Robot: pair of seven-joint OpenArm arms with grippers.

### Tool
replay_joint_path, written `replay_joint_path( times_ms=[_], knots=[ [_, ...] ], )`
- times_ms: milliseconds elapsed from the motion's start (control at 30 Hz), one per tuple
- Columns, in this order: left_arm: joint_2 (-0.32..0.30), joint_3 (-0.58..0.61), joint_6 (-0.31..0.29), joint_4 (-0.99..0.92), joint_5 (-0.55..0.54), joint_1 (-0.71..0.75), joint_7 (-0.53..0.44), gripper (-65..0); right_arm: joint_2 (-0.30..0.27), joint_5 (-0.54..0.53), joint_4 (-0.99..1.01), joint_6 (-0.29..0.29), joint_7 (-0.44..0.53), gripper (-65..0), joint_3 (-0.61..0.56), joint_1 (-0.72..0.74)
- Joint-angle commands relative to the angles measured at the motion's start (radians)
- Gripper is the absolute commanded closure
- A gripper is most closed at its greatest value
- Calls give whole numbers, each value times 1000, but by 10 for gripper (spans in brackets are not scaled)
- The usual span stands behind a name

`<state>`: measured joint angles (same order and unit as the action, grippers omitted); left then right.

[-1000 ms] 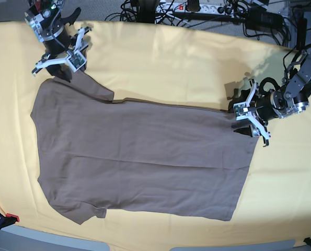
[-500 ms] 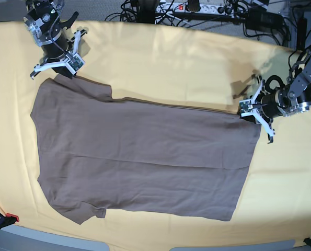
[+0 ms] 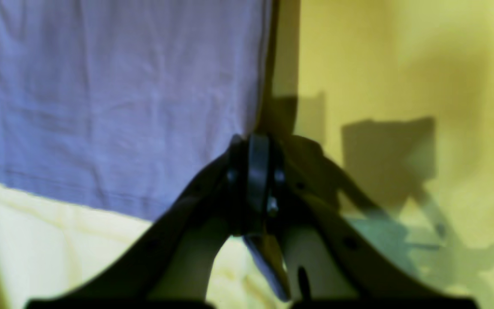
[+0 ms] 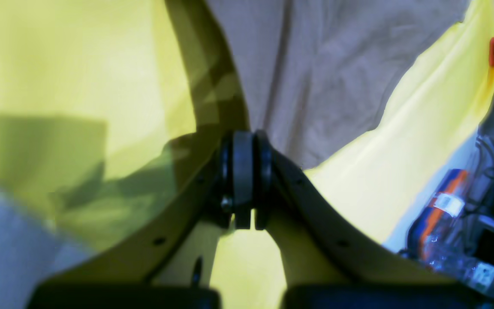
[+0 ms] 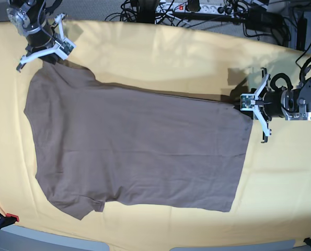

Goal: Fold the T-shirt properly
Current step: 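Pull the grasped shoulder corners away from the hem to straighten the shirt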

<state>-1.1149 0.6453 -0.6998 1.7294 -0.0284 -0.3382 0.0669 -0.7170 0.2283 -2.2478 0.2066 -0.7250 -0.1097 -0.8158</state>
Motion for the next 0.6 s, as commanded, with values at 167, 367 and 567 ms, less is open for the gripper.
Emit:
replay_joint_path(
  times_ms=[167,367,567],
  knots=[
    [-97,-10,2,120,-100,-11,-14,0,-32,10,-30,-9,-79,0,66,-114],
    [-202,-10,2,257,-120,86,3,0,-31,10,-99,-33,-93,0,118,-236],
    [-300,-10,2,395,-152,246,140,0,-31,-20,-108,-31,-99,0,117,-329]
  ],
)
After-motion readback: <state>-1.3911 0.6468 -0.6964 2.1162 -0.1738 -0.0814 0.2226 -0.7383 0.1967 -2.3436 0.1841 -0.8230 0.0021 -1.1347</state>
